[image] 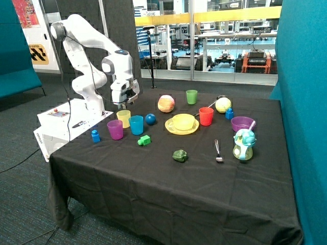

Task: Place the bowl on the plate and the cup in the bowl matching the color

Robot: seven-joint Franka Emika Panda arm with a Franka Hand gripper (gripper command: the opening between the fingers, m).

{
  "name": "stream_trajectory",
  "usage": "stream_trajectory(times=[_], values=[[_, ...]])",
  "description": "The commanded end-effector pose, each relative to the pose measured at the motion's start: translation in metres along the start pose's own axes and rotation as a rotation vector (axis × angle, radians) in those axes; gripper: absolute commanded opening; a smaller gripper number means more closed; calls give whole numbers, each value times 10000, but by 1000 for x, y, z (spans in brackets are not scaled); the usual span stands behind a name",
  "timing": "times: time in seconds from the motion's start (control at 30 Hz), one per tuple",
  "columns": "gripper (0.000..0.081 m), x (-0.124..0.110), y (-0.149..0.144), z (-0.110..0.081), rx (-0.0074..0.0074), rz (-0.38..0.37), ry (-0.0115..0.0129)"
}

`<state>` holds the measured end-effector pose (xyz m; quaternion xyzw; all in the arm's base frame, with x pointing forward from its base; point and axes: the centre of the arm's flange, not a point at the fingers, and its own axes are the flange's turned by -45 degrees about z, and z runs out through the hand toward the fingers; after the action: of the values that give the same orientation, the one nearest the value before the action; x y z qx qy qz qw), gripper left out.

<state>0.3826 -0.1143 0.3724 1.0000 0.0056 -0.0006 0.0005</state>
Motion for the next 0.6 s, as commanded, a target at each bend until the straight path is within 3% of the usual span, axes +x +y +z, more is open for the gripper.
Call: stream_trajectory(times=[0.0,0.57], values=[[491,-1,-2,4,10,158,11],[492,-5,-20,27,9,-330,11]])
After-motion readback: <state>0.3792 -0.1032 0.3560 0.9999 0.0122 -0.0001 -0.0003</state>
